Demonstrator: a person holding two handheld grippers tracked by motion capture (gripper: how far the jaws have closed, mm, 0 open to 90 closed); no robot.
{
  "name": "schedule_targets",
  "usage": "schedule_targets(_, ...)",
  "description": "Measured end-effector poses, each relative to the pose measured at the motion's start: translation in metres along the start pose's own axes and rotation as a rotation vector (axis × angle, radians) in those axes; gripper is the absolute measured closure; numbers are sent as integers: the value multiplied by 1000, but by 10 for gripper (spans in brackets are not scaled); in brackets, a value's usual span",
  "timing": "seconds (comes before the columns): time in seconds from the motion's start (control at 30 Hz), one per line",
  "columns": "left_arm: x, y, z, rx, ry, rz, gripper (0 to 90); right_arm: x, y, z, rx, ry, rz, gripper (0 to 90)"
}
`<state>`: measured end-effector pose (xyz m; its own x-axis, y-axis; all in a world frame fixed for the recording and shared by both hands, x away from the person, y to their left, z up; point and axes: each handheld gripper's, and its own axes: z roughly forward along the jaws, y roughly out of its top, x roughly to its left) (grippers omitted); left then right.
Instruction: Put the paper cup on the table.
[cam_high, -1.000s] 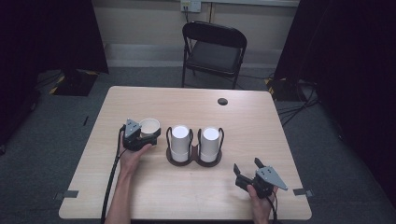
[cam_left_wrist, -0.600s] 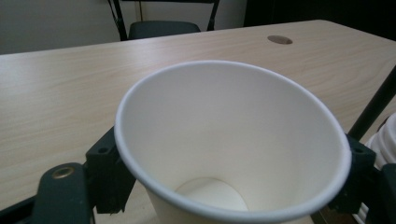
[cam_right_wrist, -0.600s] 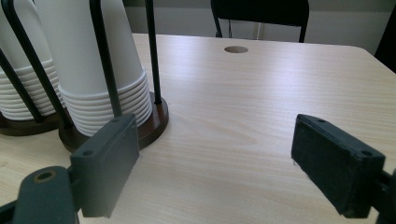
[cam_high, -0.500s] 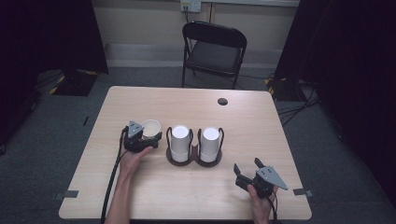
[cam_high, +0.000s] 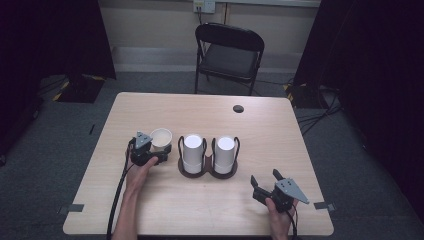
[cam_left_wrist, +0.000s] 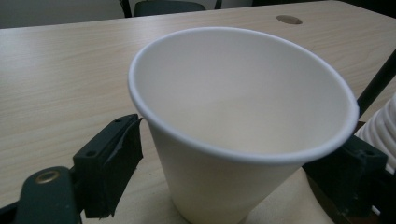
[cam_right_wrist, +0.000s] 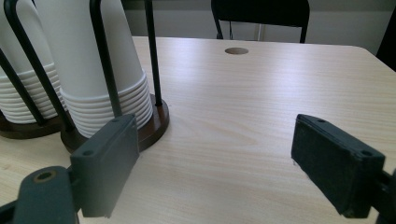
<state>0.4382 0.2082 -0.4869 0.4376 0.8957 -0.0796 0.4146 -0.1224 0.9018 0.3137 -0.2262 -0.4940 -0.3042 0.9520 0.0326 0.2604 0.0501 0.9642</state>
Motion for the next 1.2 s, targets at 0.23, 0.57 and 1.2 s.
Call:
schedule_targets(0.23,-4,-4,-10,-3,10,24,156,0,0,0,1,2,-1,145)
schedule_targets(0.57,-6,-9,-29,-31,23,32,158,0,0,0,-3,5,5,145)
schedule_targets(1.2,-43,-19,-73,-115,-8,95,155,0,0,0,-4,8,3,146)
